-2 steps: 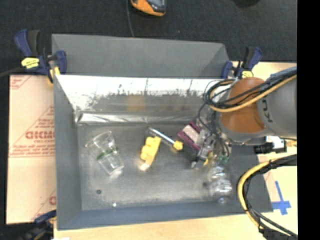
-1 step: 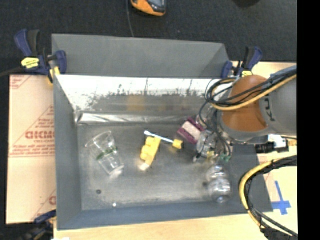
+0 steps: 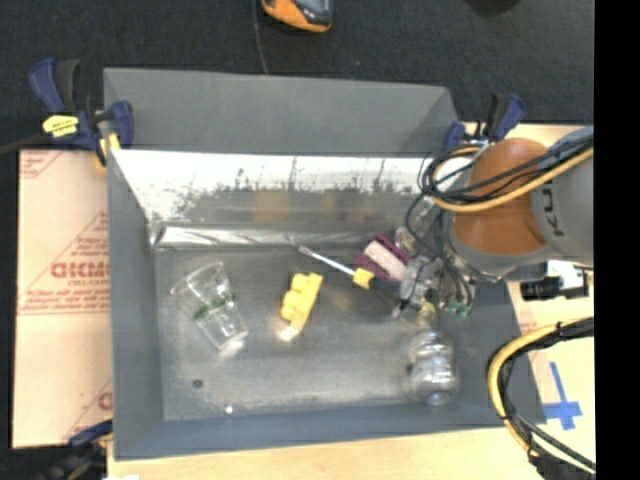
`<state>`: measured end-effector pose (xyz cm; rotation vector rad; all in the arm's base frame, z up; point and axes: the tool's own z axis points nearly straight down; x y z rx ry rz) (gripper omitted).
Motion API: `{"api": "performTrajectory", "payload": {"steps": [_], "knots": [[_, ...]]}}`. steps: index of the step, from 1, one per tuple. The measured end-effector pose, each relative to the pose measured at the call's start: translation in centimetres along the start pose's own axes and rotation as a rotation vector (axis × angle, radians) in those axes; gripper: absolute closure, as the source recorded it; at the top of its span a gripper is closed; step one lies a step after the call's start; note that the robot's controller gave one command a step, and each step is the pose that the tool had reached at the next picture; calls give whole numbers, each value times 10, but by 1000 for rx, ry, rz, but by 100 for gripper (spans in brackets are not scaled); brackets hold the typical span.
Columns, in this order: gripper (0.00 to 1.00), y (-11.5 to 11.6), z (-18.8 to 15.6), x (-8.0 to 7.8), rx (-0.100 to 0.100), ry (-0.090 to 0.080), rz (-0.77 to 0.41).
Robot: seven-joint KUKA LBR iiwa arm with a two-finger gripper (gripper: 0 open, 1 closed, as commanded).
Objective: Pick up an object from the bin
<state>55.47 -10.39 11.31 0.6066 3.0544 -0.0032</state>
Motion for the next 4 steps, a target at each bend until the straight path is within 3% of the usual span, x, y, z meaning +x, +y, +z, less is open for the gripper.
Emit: {"api": "performTrajectory", "payload": {"steps": [1, 3, 4], "knots": [[100, 0, -29, -3, -1, -7, -3], [100, 0, -52, -3, -2, -6, -6], [100, -1, -76, -2, 0, 2, -10]]}}
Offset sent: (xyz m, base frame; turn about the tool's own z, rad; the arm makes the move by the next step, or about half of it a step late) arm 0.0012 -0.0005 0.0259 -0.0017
